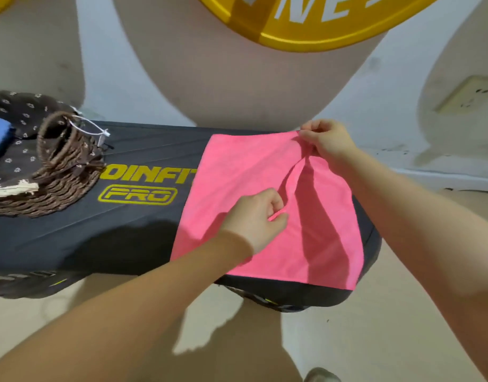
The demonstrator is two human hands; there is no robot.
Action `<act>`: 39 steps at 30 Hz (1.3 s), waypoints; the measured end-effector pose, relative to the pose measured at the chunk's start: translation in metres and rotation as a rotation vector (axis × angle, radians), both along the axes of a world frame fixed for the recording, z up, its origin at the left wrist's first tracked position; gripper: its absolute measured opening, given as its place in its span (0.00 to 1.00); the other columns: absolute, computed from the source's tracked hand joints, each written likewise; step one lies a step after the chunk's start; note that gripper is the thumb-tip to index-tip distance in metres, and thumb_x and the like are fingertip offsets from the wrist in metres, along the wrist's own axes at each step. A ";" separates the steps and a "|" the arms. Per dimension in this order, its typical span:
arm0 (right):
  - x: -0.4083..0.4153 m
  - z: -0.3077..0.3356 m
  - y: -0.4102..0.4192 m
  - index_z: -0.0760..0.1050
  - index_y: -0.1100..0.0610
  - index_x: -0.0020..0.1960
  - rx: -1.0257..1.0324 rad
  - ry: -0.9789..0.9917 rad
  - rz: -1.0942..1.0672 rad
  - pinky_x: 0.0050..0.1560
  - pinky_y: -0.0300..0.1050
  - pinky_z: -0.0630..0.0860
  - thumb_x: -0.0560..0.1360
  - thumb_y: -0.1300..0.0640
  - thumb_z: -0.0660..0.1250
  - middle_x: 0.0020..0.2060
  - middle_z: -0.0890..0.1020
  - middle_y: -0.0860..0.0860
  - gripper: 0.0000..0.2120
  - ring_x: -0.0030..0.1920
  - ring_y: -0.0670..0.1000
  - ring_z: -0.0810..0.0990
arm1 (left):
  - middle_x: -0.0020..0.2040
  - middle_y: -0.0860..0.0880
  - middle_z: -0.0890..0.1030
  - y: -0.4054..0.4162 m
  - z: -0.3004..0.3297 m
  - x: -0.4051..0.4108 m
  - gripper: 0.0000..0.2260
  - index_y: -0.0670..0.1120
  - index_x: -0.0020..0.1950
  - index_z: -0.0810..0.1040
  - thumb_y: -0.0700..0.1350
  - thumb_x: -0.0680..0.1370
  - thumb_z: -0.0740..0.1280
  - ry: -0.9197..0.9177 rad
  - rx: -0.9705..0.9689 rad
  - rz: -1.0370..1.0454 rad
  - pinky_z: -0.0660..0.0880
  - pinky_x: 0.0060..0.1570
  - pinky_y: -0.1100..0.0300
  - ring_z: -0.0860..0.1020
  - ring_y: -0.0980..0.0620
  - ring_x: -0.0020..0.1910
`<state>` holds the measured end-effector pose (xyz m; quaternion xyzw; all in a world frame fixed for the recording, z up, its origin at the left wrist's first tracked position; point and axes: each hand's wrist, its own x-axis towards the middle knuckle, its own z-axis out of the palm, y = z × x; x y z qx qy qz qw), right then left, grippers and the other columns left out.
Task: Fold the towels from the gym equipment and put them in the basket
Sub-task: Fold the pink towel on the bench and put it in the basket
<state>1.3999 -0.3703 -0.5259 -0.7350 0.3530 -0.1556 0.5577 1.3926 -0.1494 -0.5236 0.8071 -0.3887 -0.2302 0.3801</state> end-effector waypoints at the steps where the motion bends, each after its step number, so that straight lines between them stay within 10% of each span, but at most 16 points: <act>1: -0.006 -0.001 -0.009 0.74 0.58 0.41 -0.004 0.007 -0.009 0.26 0.33 0.70 0.73 0.71 0.61 0.31 0.73 0.51 0.10 0.19 0.38 0.71 | 0.28 0.54 0.67 -0.011 0.001 -0.007 0.05 0.48 0.42 0.70 0.44 0.76 0.65 0.010 -0.008 -0.010 0.65 0.35 0.59 0.65 0.56 0.28; 8: -0.055 -0.011 -0.064 0.75 0.59 0.56 0.017 -0.019 -0.064 0.25 0.28 0.67 0.72 0.76 0.52 0.36 0.75 0.48 0.21 0.22 0.36 0.72 | 0.25 0.51 0.65 -0.075 -0.005 -0.062 0.11 0.54 0.37 0.65 0.43 0.76 0.63 0.125 -0.044 -0.118 0.70 0.34 0.51 0.65 0.51 0.27; 16: -0.073 -0.064 -0.087 0.72 0.59 0.64 -0.074 0.167 -0.048 0.47 0.48 0.73 0.74 0.69 0.59 0.43 0.77 0.53 0.19 0.44 0.53 0.75 | 0.28 0.51 0.69 -0.098 -0.048 -0.093 0.03 0.48 0.43 0.73 0.45 0.77 0.64 0.205 0.075 -0.179 0.66 0.34 0.61 0.65 0.56 0.26; 21: -0.064 -0.064 -0.093 0.78 0.64 0.47 -0.186 0.240 -0.105 0.42 0.42 0.69 0.74 0.64 0.61 0.40 0.78 0.52 0.08 0.42 0.51 0.74 | 0.35 0.50 0.76 -0.115 -0.053 -0.025 0.08 0.42 0.47 0.76 0.41 0.76 0.58 -0.183 -0.084 0.013 0.68 0.39 0.55 0.71 0.57 0.33; 26: -0.053 -0.064 -0.096 0.77 0.59 0.41 -0.125 0.305 -0.175 0.39 0.45 0.73 0.72 0.65 0.62 0.39 0.79 0.54 0.06 0.44 0.57 0.79 | 0.62 0.43 0.76 -0.131 -0.065 0.066 0.15 0.44 0.64 0.72 0.37 0.79 0.56 -0.508 0.227 0.106 0.69 0.57 0.51 0.72 0.41 0.60; 39: -0.052 -0.074 -0.088 0.78 0.60 0.48 -0.657 0.331 -0.005 0.45 0.46 0.68 0.75 0.65 0.59 0.51 0.78 0.58 0.09 0.55 0.58 0.73 | 0.59 0.42 0.75 -0.115 -0.067 0.133 0.12 0.43 0.60 0.75 0.46 0.80 0.59 -0.706 0.463 0.127 0.63 0.58 0.50 0.68 0.41 0.62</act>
